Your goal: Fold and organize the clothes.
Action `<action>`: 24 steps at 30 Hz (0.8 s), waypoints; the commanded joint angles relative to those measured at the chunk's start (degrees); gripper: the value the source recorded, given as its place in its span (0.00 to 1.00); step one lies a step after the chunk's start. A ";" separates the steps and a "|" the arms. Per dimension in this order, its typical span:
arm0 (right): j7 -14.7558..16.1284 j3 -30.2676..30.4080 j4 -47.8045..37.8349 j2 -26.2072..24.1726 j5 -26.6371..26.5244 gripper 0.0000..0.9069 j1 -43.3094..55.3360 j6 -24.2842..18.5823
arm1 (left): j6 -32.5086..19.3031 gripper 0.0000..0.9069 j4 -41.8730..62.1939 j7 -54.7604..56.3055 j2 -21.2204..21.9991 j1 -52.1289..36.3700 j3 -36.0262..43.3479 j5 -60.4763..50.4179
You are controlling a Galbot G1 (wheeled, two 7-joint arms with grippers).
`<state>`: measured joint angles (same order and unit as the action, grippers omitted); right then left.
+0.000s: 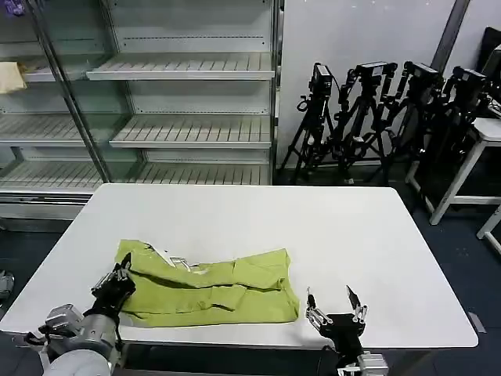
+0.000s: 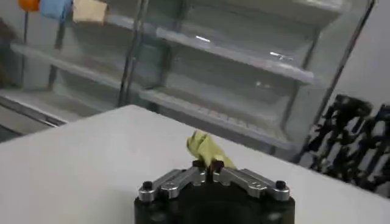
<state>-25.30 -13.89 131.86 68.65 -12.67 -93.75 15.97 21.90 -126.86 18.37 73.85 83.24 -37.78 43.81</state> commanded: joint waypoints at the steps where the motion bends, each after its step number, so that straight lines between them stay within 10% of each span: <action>1: 0.04 -0.25 -0.15 0.08 0.02 1.00 -0.37 -0.03 | 3.55 0.03 -3.08 0.87 3.64 -3.42 2.84 22.16; 24: 0.17 -3.58 -0.08 -0.66 -1.19 1.00 -1.32 -0.37 | 3.67 0.03 9.58 -0.02 19.00 -13.02 18.82 13.91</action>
<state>-25.15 -16.77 131.83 68.12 -13.67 -95.05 15.63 25.18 -121.43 18.49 88.82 72.51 -24.71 60.12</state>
